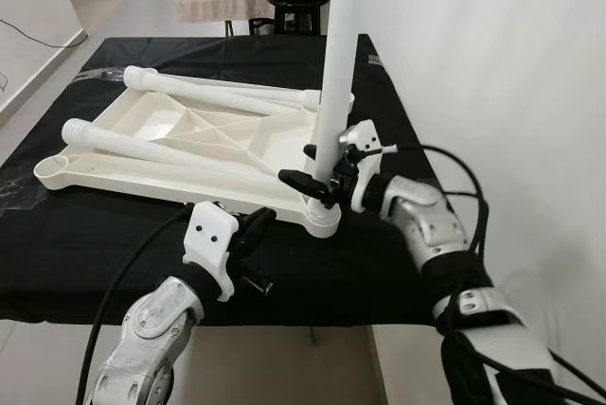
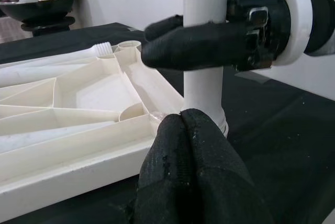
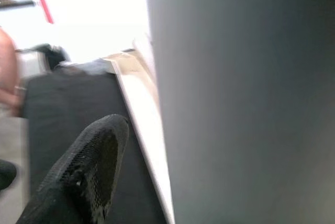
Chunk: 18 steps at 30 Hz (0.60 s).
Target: Building children table
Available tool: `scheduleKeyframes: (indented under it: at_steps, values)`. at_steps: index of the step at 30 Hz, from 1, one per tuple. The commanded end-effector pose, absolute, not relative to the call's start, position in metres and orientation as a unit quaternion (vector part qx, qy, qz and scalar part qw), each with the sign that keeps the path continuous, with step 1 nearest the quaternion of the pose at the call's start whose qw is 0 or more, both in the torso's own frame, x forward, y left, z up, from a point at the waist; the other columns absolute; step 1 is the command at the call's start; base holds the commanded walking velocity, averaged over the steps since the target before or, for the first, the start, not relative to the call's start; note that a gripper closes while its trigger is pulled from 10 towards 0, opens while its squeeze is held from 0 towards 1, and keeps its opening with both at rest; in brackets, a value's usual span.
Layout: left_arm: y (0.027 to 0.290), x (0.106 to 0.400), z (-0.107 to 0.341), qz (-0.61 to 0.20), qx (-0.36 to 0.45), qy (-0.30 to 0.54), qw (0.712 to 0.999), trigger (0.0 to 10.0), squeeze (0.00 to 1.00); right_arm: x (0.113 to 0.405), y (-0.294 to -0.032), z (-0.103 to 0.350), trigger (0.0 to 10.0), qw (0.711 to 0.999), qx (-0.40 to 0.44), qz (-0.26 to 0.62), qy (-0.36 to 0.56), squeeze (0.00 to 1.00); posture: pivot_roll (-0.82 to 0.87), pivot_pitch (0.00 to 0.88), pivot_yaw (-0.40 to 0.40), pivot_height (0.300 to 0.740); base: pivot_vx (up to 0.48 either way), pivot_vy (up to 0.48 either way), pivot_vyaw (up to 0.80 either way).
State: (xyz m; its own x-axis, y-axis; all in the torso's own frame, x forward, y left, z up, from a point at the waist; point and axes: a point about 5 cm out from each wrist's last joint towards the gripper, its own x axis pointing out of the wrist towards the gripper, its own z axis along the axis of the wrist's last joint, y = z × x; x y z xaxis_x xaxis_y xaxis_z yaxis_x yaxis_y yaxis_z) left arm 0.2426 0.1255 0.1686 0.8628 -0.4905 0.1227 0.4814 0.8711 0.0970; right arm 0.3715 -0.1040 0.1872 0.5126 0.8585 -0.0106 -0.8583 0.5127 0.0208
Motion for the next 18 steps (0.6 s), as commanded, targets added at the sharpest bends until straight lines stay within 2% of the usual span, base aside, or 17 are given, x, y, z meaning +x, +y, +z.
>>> scheduleKeyframes:
  at_steps: [1,3,4,5,7,13,16,17,18]
  values:
    - [0.128,0.244,0.165,-0.245,0.027,-0.065,0.967,10.0,0.00,0.375,-0.095,0.204,10.0,0.839,0.039,0.542,-0.005,0.00,0.09,0.041,-0.054,0.740,0.000,0.000,0.00]
    - [0.128,0.244,0.165,-0.244,0.027,-0.065,0.967,10.0,0.00,0.375,-0.094,0.205,10.0,0.835,0.042,0.548,-0.006,0.00,0.09,0.041,-0.054,0.740,0.000,0.000,0.00]
    - [0.128,0.244,0.165,-0.244,0.027,-0.065,0.967,10.0,0.00,0.375,-0.093,0.206,4.1,0.828,0.039,0.560,-0.006,0.00,0.08,0.045,-0.053,0.740,0.000,0.000,0.00]
    - [0.128,0.244,0.165,-0.244,0.027,-0.065,0.967,10.0,0.00,0.375,-0.092,0.207,0.0,0.821,0.037,0.570,-0.005,0.00,0.08,0.045,-0.053,0.740,0.000,0.000,0.00]
    - [0.127,0.244,0.164,-0.244,0.027,-0.064,0.967,10.0,0.00,0.375,-0.092,0.207,0.0,0.814,0.033,0.581,-0.001,0.00,0.09,0.045,-0.055,0.740,0.000,0.000,0.00]
    - [0.126,0.242,0.164,-0.244,0.027,-0.063,0.967,10.0,0.00,0.379,-0.095,0.206,0.0,0.821,0.040,0.569,0.004,0.00,0.08,0.047,-0.058,0.740,0.000,0.000,0.00]
    - [0.125,0.240,0.163,-0.245,0.025,-0.061,0.967,10.0,0.00,0.380,-0.111,0.191,0.0,0.862,0.049,0.505,0.014,0.00,0.07,0.052,-0.065,0.740,0.000,0.000,0.00]
    - [0.125,0.240,0.163,-0.245,0.025,-0.061,0.967,10.0,0.00,0.380,-0.111,0.191,0.0,0.862,0.049,0.505,0.014,0.00,0.07,0.052,-0.065,0.740,0.000,0.000,0.00]
    - [0.125,0.240,0.162,-0.245,0.024,-0.060,0.967,10.0,0.00,0.382,-0.117,0.183,0.0,0.884,0.052,0.464,0.026,0.00,0.07,0.053,-0.065,0.740,0.000,0.000,0.00]
